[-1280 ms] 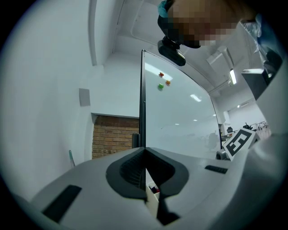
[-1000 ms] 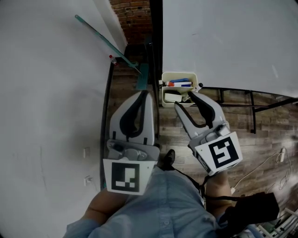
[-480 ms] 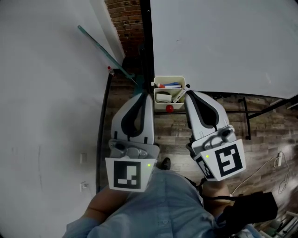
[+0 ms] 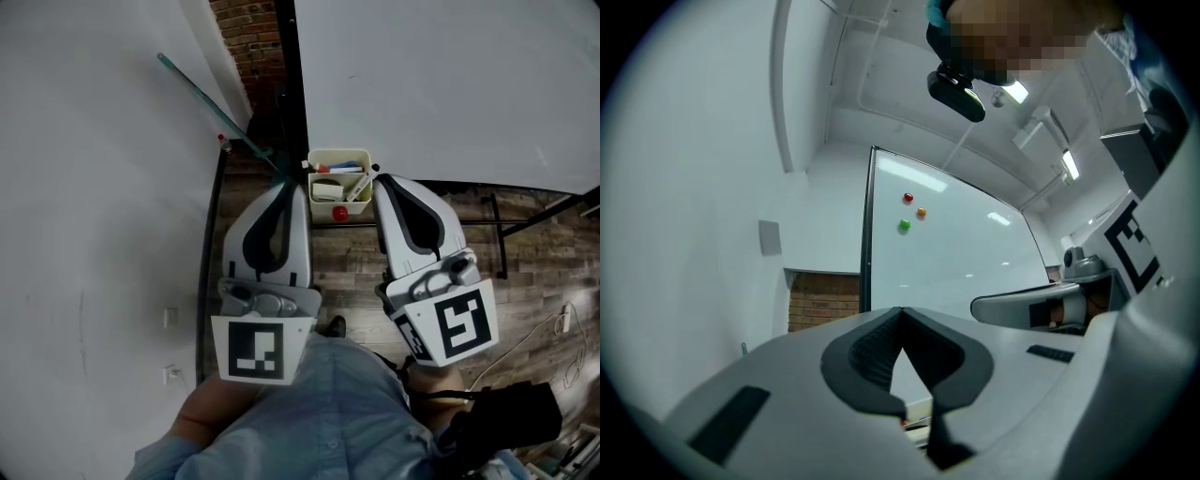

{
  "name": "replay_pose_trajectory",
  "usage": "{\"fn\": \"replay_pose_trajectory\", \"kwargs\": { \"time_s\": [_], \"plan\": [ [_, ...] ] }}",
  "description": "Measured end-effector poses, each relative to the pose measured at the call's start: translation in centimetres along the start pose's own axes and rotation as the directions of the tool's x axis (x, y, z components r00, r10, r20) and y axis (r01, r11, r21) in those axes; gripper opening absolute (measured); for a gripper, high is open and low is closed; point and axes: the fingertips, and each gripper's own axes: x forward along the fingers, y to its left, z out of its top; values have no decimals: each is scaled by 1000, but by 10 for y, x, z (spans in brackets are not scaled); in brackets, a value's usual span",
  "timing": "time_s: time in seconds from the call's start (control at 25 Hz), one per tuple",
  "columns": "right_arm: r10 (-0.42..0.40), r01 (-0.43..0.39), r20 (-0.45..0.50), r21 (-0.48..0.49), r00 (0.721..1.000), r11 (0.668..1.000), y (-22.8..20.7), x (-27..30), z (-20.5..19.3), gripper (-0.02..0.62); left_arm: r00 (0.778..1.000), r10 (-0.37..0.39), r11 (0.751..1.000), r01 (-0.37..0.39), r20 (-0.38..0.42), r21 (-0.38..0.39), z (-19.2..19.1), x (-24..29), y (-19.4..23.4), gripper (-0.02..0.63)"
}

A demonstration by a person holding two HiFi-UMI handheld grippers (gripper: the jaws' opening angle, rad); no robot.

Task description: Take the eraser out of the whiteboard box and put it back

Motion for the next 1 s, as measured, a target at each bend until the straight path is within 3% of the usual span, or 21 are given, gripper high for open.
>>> {"fn": "replay_pose_trajectory", "kwargs": {
  "time_s": [1.0],
  "plan": [
    [-8, 8, 20, -1, 1000, 1000, -2, -1, 6, 0, 1000, -22, 1000, 22, 15, 6, 5, 2, -4, 5]
  ]
}}
